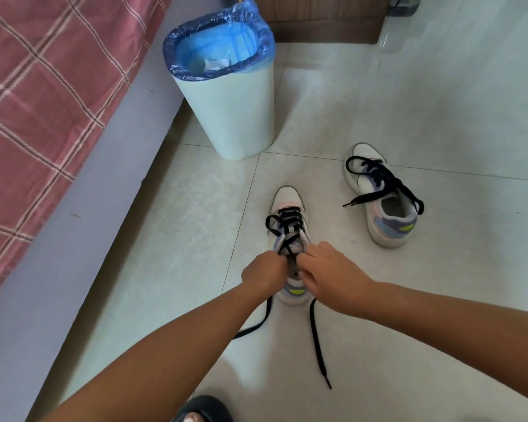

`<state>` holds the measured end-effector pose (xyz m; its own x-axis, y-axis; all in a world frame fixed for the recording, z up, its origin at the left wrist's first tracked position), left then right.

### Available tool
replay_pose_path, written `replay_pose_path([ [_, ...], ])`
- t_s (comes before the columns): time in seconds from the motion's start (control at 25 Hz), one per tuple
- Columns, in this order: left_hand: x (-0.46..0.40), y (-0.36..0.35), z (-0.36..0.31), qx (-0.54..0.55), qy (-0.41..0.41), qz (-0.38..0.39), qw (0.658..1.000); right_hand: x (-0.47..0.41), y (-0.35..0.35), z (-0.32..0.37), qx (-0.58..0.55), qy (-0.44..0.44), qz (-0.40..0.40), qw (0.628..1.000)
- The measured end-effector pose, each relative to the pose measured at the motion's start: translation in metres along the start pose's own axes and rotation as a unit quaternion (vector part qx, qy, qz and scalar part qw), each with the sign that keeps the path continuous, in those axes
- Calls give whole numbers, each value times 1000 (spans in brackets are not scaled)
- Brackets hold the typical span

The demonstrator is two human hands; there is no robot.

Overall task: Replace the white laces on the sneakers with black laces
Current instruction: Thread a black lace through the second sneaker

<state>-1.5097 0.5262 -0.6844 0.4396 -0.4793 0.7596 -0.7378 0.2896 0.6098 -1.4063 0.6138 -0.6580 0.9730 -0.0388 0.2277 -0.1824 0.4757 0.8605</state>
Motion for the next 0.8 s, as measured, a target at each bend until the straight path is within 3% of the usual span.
replay_pose_path([
  [0.08, 0, 0, -1, -1, 18, -9, 1000, 25, 0, 3, -25, 43, -17, 999],
  [0.32, -1, -1, 0, -7, 36, -20, 999, 87, -12, 38, -132, 143, 49, 980],
  [0.6, 2, -2, 0, -15, 55, -24, 998, 71, -9, 54, -233, 156, 89, 956],
  [0.68, 2, -1, -1, 10, 51, -11, 999, 68, -11, 52, -223, 168, 113, 954],
  [0.8, 0, 3, 7, 131, 17, 11, 991, 68, -8, 43, -224, 147, 120, 956],
])
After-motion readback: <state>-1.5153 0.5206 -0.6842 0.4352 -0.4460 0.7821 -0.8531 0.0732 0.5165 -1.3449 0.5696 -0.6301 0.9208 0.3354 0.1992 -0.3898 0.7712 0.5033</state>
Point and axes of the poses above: each hand's wrist, its own x-axis away from the middle knuckle, its own y-axis out of the back of the hand, z = x × y, the point moved 1 cm from there along -x, towards the middle knuckle, and after that the axes turned 9 degrees about z, right-handed, at the moved point
